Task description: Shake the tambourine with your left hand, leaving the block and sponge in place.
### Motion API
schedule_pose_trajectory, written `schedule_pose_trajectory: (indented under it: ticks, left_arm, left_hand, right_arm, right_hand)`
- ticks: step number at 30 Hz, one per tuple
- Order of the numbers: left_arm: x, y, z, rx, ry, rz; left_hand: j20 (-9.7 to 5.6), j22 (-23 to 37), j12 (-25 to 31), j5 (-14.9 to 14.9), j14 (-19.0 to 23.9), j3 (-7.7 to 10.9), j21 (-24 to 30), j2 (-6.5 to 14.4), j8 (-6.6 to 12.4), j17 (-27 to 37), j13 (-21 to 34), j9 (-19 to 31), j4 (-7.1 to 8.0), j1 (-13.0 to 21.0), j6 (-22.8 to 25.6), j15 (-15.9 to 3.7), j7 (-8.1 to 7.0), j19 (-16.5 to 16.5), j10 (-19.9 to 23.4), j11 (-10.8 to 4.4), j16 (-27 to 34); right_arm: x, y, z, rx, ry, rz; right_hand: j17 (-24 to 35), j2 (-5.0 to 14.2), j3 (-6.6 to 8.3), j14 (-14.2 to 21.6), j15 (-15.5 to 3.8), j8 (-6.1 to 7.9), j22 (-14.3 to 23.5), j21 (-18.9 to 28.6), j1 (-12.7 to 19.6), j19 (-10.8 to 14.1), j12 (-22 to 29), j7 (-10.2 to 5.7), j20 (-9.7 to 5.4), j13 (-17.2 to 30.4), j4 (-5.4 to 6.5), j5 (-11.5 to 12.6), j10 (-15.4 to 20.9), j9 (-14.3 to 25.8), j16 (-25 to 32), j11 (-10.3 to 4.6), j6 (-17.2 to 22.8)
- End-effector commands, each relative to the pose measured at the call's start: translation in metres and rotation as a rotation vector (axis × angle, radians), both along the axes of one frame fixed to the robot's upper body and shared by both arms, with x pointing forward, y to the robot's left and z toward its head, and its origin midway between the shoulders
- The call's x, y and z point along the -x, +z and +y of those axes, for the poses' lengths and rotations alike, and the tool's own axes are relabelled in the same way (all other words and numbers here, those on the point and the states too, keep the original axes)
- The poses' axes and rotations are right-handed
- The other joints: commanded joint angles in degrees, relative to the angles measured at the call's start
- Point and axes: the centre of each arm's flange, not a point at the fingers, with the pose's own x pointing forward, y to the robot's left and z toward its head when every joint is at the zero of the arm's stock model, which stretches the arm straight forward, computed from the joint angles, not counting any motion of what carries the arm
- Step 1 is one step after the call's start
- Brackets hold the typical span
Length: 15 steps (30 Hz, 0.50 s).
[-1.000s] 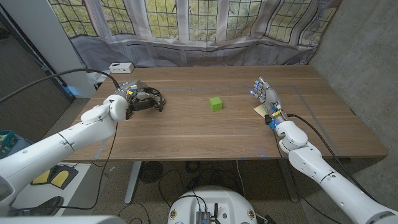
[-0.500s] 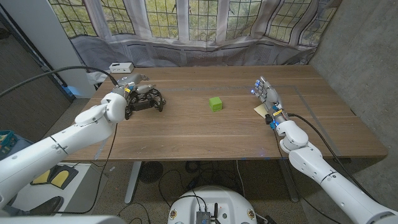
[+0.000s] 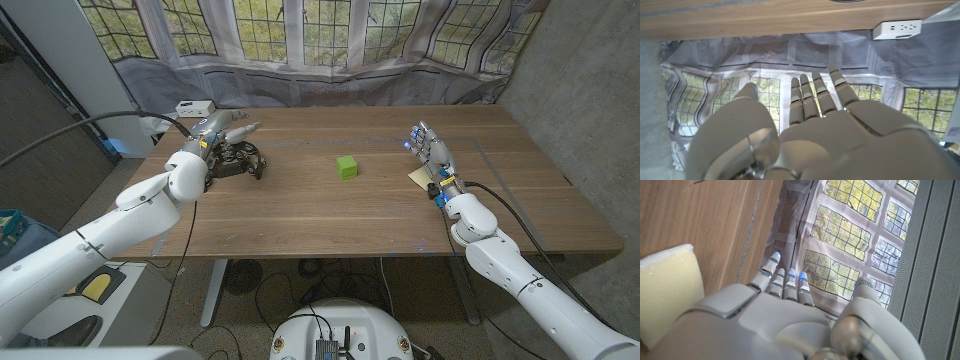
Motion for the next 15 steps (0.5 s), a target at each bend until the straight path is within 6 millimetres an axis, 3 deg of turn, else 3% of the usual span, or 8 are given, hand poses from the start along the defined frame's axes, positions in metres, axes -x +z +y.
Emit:
schedule_pose_trajectory:
  ticks: [1, 15]
  left_arm:
    - [0.005, -0.003, -0.017, 0.128, -0.201, -0.064]
    - [-0.018, -0.012, -0.030, 0.338, -0.511, -0.061]
  left_hand:
    - [-0.18, 0.11, -0.15, 0.04, 0.18, -0.15, 0.57, 0.06, -0.18, 0.16, -0.03, 0.12, 0.51, -0.79, -0.93, 0.53, -0.02, 0.06, -0.14, 0.72, -0.09]
    - [-0.08, 0.07, -0.14, 0.11, 0.42, -0.51, 0.84, -0.13, 0.10, 0.03, -0.42, 0.02, 0.86, -1.87, -1.12, 0.64, 0.28, 0.94, -0.05, 1.50, -0.12]
  right_arm:
    - [0.006, 0.003, 0.001, 0.009, -0.005, -0.020]
    - [0.009, 0.006, 0.010, 0.029, -0.021, -0.033]
  right_hand:
    - [0.12, 0.26, 0.14, 0.65, -0.09, -0.07, 0.15, -0.05, -0.08, 0.31, -0.21, 0.21, -0.10, 0.26, -0.37, 0.10, 0.27, 0.14, 0.02, -0.09, 0.05]
    - [0.11, 0.12, 0.07, 0.66, -0.27, -0.05, 0.14, 0.02, -0.14, 0.56, -0.18, 0.11, -0.38, 0.26, -0.39, 0.08, 0.36, 0.14, 0.02, -0.31, 0.10]
